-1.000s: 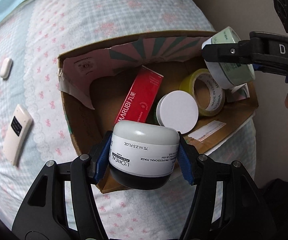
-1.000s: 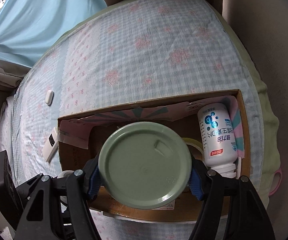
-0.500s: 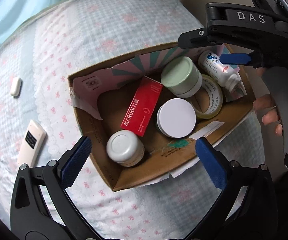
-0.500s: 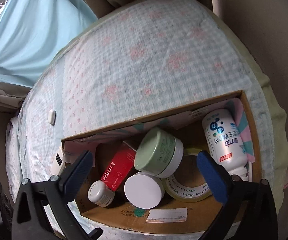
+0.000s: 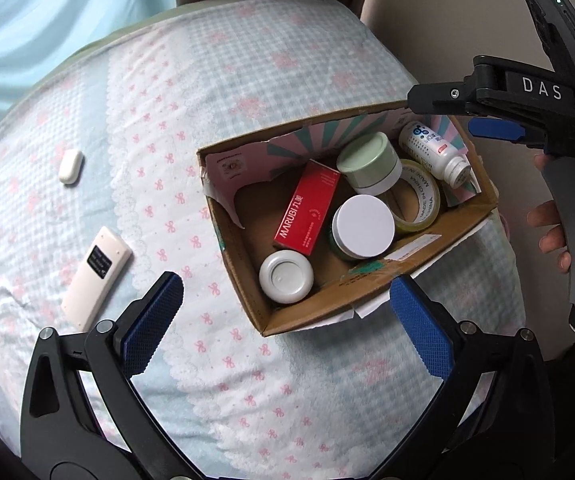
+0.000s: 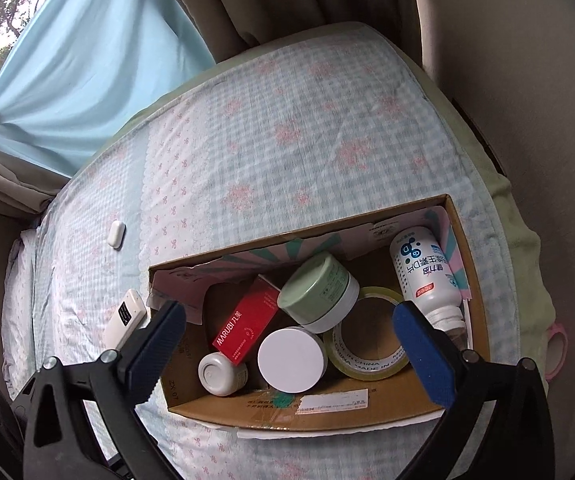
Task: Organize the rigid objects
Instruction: 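Withdraw both tools from the box toward the earbud case and remote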
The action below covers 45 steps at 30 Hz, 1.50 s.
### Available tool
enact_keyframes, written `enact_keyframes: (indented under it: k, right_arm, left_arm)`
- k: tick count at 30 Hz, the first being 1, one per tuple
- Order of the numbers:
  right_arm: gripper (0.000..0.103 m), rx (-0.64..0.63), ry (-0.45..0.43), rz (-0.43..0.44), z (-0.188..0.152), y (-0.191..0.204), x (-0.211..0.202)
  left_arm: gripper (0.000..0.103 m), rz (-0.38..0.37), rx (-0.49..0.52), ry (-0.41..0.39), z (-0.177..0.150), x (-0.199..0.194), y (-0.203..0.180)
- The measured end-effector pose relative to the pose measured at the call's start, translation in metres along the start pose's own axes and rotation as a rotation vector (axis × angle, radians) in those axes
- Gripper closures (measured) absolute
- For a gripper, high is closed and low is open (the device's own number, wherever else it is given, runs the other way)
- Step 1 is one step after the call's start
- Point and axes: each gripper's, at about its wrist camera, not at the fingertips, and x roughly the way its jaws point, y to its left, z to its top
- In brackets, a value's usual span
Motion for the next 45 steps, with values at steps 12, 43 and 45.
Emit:
enact_keyframes:
  k: [12,43,45]
  right_arm:
    - [0.000,-0.072,-0.041,-0.073,-0.033,0.047,-0.065]
    - [0.000,0.248,-0.058,-0.111,-0.153,0.294,-0.055]
    - [0.000,0.285,-0.046,-0.117,-0.150,0.305,-0.039]
  left_arm:
    - [0.000,0.005,-0.011,-0.097,-0.034,-0.077,0.014]
    - [0.000,0.073,0.158,-0.113,-0.045,-0.180,0.324]
    - [0.000,0.066,0.177,-0.089,-0.029,-0.166,0.334]
